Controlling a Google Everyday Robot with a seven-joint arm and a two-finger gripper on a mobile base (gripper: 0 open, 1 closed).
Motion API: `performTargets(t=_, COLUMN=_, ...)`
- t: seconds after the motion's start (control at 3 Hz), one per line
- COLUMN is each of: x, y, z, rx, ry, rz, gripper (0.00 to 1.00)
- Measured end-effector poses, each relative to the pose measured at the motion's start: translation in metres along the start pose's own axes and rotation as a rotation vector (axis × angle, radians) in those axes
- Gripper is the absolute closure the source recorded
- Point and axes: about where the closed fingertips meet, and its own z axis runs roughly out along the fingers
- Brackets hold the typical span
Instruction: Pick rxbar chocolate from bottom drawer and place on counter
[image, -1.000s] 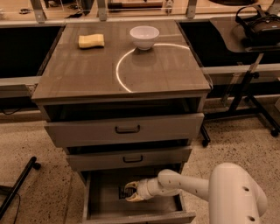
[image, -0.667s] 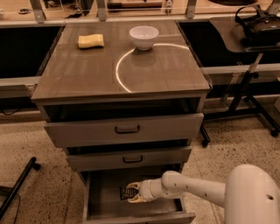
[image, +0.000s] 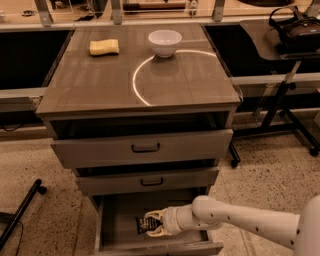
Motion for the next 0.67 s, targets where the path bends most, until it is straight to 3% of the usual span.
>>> performTargets(t=0.33, x=-0.0354, y=0.0017, z=-0.0245, rx=-0.027, ry=-0.007, rz=-0.057, gripper=1.00)
performTargets(t=0.67, x=-0.0368, y=0.0001, z=-0.0264, rx=-0.027, ry=-0.004, rz=-0.063, gripper=1.00)
